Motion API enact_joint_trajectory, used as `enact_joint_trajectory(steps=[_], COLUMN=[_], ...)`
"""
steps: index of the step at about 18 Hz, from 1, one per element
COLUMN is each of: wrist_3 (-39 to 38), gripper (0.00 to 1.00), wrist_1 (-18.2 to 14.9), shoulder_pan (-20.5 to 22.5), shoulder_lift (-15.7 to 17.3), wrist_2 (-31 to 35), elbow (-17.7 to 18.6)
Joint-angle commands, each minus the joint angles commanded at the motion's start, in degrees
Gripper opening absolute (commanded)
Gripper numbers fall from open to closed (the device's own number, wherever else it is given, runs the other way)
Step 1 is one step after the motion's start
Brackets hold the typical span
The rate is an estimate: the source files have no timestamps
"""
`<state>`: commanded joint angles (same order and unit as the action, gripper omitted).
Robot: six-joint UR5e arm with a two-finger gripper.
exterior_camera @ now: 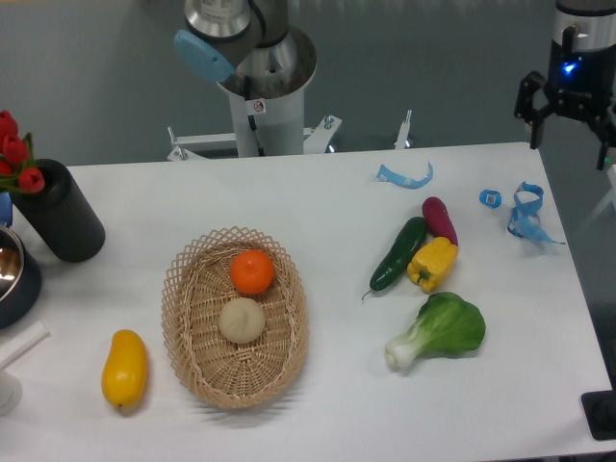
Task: Pick up the yellow pepper from the table
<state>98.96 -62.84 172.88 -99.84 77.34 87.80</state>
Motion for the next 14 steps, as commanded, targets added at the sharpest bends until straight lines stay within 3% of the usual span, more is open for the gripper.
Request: enact_joint_trajectory(steps=[11,14], wrist_3=[0.0,-5.7], gripper=[1.00,1.00], wrist_1=[-0.3,-0.1], shoulder_pan=[-1.1,-1.6], shoulder_lift=[-0.6,-0.7], wrist_2=[0.6,0.4], elbow=[0.8,2.5])
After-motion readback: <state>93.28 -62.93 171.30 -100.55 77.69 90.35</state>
